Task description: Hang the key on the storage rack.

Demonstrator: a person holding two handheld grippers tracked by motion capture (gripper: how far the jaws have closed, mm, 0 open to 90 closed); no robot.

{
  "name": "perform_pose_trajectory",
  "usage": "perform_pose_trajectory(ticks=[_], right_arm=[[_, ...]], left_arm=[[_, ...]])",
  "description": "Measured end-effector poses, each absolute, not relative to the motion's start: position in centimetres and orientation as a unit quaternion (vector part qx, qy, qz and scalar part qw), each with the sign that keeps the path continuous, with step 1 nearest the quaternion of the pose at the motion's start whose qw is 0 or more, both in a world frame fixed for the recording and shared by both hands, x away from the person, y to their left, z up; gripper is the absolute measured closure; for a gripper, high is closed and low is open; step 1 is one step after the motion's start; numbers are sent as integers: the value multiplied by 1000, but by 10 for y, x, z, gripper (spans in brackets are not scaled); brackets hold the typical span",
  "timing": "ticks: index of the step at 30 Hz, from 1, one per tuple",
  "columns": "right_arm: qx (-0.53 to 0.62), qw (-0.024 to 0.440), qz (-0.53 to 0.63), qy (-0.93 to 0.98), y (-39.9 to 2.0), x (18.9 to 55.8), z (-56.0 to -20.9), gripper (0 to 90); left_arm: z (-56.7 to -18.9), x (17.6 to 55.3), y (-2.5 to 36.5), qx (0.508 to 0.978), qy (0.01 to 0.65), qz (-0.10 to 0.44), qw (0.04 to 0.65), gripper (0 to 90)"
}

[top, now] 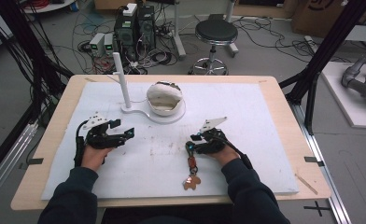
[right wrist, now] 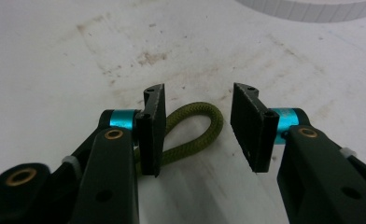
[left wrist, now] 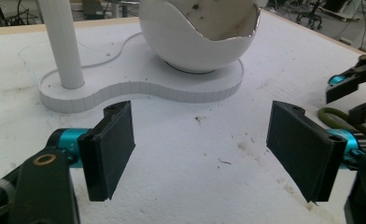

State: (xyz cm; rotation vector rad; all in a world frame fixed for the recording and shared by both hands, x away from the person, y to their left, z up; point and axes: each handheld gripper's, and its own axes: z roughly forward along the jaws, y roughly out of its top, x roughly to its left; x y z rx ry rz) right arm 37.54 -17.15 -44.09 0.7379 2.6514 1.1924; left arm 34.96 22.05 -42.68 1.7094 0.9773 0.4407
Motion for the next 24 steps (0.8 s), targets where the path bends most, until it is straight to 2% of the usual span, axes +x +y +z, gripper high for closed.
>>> perform_pose_trajectory(ticks=[2,3,5,7,15,18,19,22,24], right_arm=[[243,86,367,894,-164,379,-445,651],[243,86,367,894,-164,379,-445,651],[243,99,355,898,-163,381,-444,810],[246,104,350,898,-164,380,-443,839],[299,185,350,868,-160,377,-439,848],[317,215,352,854,-154,376,-437,847],[326,224,349,849,-154,377,-436,848],[367,247,343,828,-159,381,-436,848],[398,244,347,814,-165,385,-437,838]], left_arm=[[-427,350,219,717,410,183,533,235],[-427,350,219,717,410,183,533,236],[-428,350,219,719,409,182,531,242],[-428,350,217,722,408,180,529,250],[-428,349,208,726,407,173,527,265],[-427,349,197,735,399,157,525,338],[-427,348,192,739,395,155,523,338],[-426,348,182,746,388,149,520,338],[-427,348,168,754,380,144,516,338]])
